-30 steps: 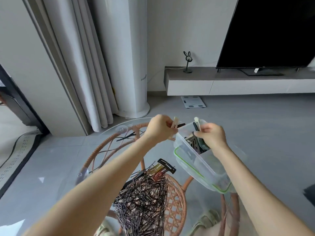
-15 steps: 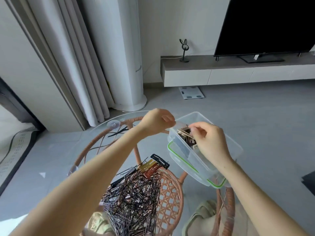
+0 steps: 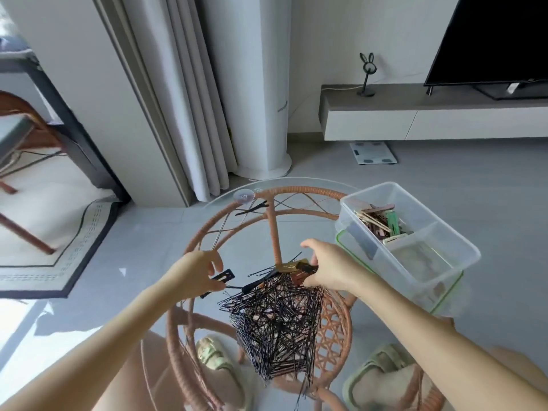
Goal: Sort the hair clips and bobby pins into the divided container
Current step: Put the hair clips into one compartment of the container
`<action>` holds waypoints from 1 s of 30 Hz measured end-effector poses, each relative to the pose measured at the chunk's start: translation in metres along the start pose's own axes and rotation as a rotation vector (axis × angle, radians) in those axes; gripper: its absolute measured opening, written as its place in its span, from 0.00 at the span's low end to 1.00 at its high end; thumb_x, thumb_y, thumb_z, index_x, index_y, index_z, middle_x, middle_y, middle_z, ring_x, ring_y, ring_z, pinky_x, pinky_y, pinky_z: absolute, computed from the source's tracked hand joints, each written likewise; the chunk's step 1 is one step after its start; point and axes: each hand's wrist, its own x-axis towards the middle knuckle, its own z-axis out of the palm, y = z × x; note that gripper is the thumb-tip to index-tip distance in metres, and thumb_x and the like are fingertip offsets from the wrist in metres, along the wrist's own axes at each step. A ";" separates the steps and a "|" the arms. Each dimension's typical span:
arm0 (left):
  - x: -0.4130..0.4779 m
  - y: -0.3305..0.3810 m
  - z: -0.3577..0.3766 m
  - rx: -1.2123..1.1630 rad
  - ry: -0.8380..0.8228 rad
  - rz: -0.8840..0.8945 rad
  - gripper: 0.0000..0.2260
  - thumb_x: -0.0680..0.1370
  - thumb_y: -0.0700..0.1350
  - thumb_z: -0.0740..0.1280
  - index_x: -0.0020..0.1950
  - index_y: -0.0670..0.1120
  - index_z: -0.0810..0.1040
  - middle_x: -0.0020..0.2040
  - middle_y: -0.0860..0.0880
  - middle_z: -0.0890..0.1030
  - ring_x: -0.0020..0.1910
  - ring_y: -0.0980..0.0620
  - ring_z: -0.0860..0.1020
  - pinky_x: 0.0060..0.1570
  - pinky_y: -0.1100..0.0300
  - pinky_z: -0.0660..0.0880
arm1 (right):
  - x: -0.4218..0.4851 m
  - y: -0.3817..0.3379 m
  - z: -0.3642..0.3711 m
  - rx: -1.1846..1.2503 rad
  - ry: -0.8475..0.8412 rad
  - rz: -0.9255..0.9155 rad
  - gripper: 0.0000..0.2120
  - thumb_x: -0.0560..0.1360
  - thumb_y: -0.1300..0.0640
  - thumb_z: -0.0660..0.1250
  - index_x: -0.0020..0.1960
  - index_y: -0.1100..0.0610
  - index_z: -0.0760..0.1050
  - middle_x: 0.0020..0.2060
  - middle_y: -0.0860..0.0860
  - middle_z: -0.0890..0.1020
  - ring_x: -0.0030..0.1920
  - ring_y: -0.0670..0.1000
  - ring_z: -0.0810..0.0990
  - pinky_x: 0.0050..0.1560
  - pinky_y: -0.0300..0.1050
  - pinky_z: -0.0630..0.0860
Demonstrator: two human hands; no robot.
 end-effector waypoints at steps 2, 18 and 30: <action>0.001 0.000 0.005 0.006 0.032 0.005 0.12 0.70 0.48 0.72 0.52 0.46 0.77 0.47 0.50 0.80 0.46 0.51 0.79 0.50 0.57 0.78 | 0.001 -0.003 0.002 0.030 -0.042 -0.018 0.32 0.66 0.56 0.74 0.67 0.54 0.66 0.57 0.52 0.77 0.52 0.50 0.76 0.48 0.41 0.70; 0.008 0.072 -0.032 -0.323 0.273 0.174 0.13 0.71 0.51 0.70 0.28 0.48 0.75 0.37 0.46 0.85 0.39 0.51 0.81 0.35 0.58 0.76 | -0.028 0.015 -0.034 0.172 0.306 -0.083 0.14 0.70 0.50 0.70 0.30 0.54 0.71 0.27 0.51 0.75 0.29 0.52 0.73 0.31 0.46 0.65; 0.074 0.232 -0.052 -0.482 0.047 0.255 0.13 0.75 0.45 0.63 0.42 0.36 0.81 0.39 0.40 0.84 0.39 0.43 0.83 0.41 0.58 0.81 | -0.006 0.089 -0.102 0.399 0.493 0.415 0.18 0.71 0.50 0.69 0.32 0.64 0.76 0.25 0.57 0.78 0.25 0.55 0.78 0.31 0.44 0.74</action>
